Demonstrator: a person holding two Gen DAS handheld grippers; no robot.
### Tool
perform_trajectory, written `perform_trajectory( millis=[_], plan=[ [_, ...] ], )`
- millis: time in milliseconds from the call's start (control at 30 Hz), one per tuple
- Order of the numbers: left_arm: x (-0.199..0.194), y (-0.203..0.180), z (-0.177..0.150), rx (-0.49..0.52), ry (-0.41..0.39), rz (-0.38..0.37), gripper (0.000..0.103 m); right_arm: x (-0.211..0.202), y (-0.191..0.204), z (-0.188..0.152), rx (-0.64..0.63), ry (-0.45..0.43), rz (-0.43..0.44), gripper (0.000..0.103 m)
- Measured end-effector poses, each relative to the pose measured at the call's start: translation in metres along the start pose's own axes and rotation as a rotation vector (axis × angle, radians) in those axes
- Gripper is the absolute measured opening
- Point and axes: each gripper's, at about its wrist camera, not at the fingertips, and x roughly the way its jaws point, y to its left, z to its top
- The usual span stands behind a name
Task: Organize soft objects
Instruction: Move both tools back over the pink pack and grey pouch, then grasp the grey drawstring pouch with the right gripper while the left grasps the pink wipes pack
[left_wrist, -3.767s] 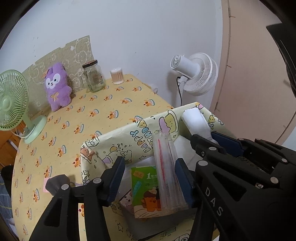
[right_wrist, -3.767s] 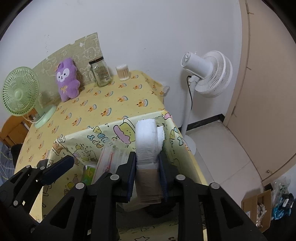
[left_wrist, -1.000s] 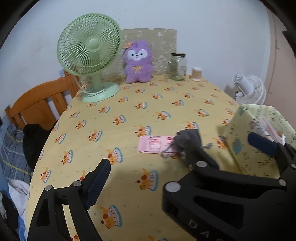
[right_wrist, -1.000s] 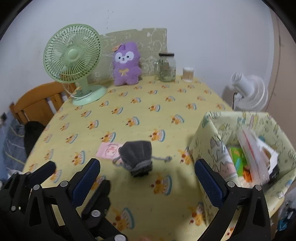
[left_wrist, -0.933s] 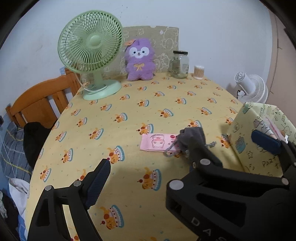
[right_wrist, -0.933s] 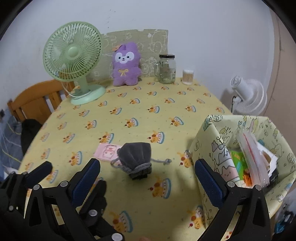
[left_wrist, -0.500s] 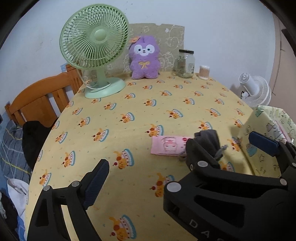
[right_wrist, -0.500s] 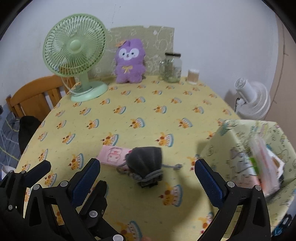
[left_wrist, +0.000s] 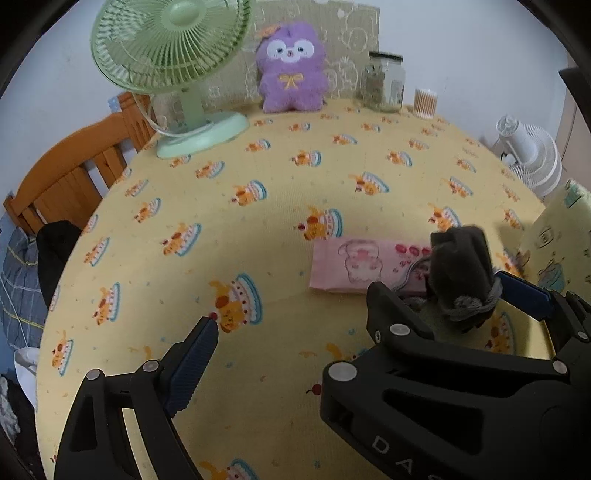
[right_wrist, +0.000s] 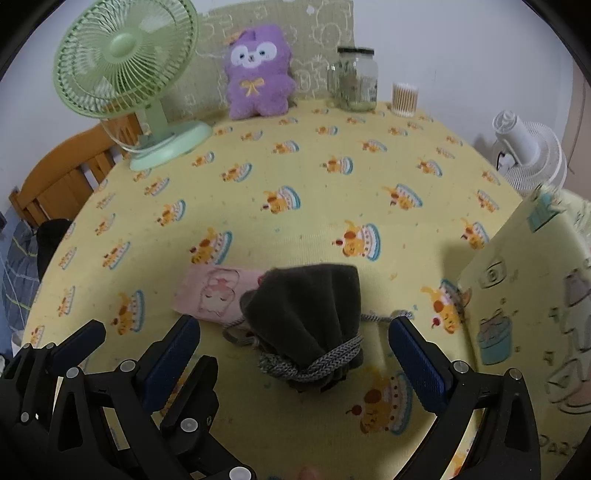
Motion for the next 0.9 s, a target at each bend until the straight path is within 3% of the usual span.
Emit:
perform_trajectory(
  millis=[333,433,467,500,533,567,700,900],
  plan=[
    [0.003,-0.001,0.004,-0.005,-0.005,-0.020,0.093,0.009,-0.003,0.002,0.005,0.028,0.014,0.103],
    [0.004,-0.003,0.007,-0.004,0.007,-0.047,0.089,0.013,-0.003,0.007,-0.025,0.046,0.043,0.102],
    [0.003,-0.005,0.007,0.009,0.002,-0.039,0.088,0.012,-0.004,0.007,-0.021,0.034,0.053,0.093],
    [0.001,-0.008,0.008,0.027,-0.011,-0.031,0.087,0.009,-0.006,0.006,-0.012,0.007,0.043,0.074],
    [0.000,-0.010,0.009,0.041,-0.019,-0.031,0.085,0.006,-0.008,0.005,-0.002,-0.012,0.047,0.068],
    [-0.002,-0.011,0.012,0.060,-0.025,-0.029,0.085,0.005,-0.010,0.004,0.010,-0.018,0.073,0.055],
    [-0.003,-0.021,0.019,0.165,-0.025,-0.054,0.085,0.002,-0.018,0.007,0.046,-0.014,0.109,0.050],
    [0.006,-0.037,0.030,0.312,0.004,-0.122,0.085,-0.003,-0.026,0.011,0.048,-0.029,0.055,0.050]
  ],
)
